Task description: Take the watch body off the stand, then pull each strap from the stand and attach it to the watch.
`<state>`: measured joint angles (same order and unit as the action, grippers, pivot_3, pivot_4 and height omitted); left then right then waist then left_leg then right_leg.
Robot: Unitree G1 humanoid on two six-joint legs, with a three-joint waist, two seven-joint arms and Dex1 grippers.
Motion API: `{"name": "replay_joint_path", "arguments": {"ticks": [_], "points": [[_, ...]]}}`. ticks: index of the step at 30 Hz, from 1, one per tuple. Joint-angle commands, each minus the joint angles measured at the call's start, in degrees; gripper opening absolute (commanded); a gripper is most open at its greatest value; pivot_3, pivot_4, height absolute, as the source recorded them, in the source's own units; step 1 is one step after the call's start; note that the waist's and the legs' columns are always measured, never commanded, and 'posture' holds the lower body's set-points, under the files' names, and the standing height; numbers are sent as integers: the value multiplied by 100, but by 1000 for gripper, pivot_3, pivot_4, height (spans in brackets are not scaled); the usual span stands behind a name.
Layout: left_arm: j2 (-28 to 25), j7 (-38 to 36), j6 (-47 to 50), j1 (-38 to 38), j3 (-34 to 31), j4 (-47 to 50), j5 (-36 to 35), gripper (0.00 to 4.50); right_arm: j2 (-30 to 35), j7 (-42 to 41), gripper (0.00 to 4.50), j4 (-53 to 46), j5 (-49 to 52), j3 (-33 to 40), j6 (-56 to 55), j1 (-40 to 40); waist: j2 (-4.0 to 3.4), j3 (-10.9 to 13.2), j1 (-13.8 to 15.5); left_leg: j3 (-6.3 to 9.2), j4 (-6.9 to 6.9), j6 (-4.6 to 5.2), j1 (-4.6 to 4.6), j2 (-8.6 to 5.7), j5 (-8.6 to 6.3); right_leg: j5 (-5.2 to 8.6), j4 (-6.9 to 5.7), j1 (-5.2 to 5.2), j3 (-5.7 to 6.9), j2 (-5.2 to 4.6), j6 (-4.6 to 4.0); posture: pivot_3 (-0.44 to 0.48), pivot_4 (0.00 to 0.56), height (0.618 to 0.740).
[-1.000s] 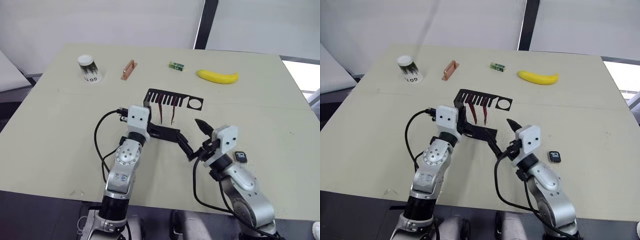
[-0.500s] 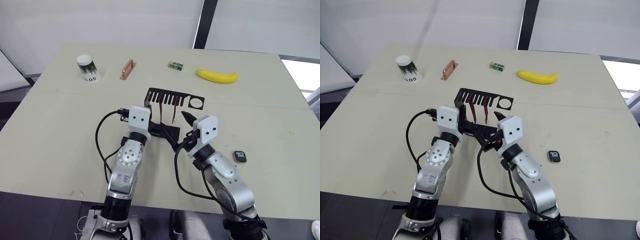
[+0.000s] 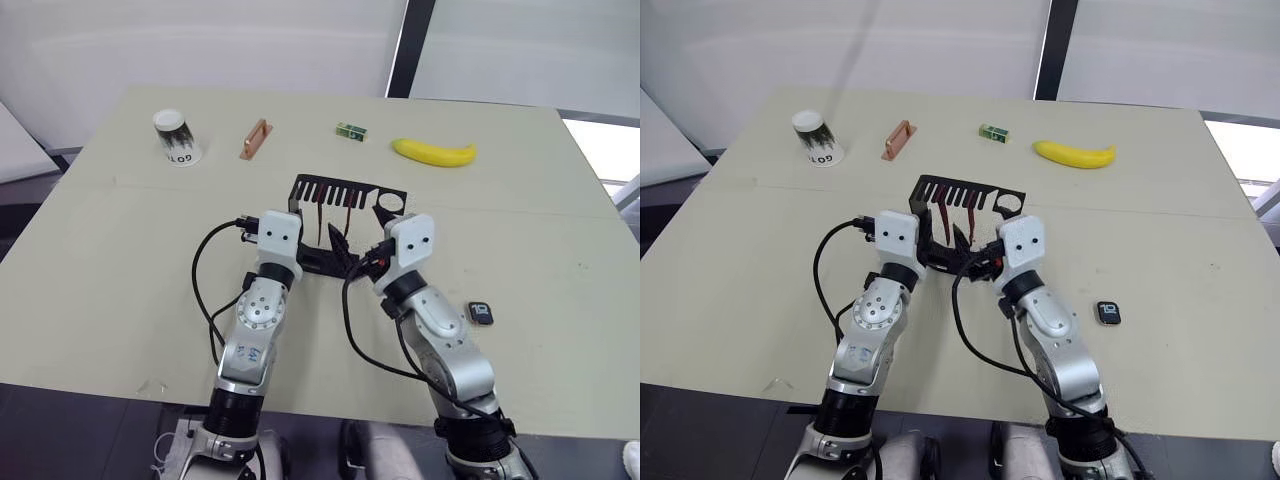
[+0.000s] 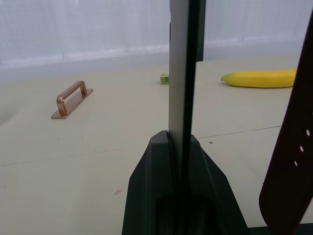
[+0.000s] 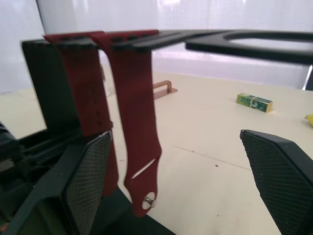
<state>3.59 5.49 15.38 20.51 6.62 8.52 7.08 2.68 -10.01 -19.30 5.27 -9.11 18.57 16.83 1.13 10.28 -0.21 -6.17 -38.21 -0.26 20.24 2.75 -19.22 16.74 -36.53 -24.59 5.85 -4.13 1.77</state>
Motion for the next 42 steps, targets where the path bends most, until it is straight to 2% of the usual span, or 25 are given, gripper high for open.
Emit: {"name": "replay_joint_path", "arguments": {"ticks": [1, 6, 9, 16, 17, 34, 42], "points": [[29, 27, -29, 89, -40, 92, 16, 29, -159, 122, 4500, -37, -71, -73, -123, 96, 0, 0, -2, -1, 0, 0, 0, 0, 0, 0, 0, 0, -1, 0, 0, 0, 150, 740], [29, 38, -15, 84, -64, 90, 13, 29, -261, 113, 4500, -7, -94, -125, -105, 79, 0, 0, -1, 0, 0, 0, 0, 0, 0, 0, 0, 0, -1, 0, 0, 0, 150, 740], [32, 38, -14, 82, -73, 95, 14, 0, -270, 108, 3715, 0, -85, -117, -102, 77, 0, 0, -3, 0, 1, 0, 1, 0, 0, 0, 0, 0, 0, 0, 0, 0, 150, 740], [35, 19, -1, 82, -80, 75, -3, 0, -284, 57, 234, 28, -34, -108, -181, 115, 0, 0, -6, 0, 1, 0, 0, 1, 0, 0, 1, 0, -1, 0, 0, 0, 150, 740], [37, 15, -1, 84, -80, 68, -7, 0, -282, 46, 37, 21, -28, -113, -191, 115, 0, 0, -6, 0, 2, 0, 0, 1, 0, 0, 1, 0, -1, 0, 0, 0, 150, 740], [29, -35, 54, 134, -83, -13, -22, 0, 171, -164, 37, 41, -622, -475, -871, 144, 0, 0, -7, 0, 3, 0, 0, 1, 0, 0, 3, -1, -1, 0, 0, 0, 150, 740], [32, -117, 103, 208, -69, -125, -52, 0, 367, -176, 37, 341, -831, -469, -304, 329, 0, 0, -1, 0, 3, 1, 1, 0, 0, 0, 3, -1, 0, -2, 0, 0, 150, 740]]}}
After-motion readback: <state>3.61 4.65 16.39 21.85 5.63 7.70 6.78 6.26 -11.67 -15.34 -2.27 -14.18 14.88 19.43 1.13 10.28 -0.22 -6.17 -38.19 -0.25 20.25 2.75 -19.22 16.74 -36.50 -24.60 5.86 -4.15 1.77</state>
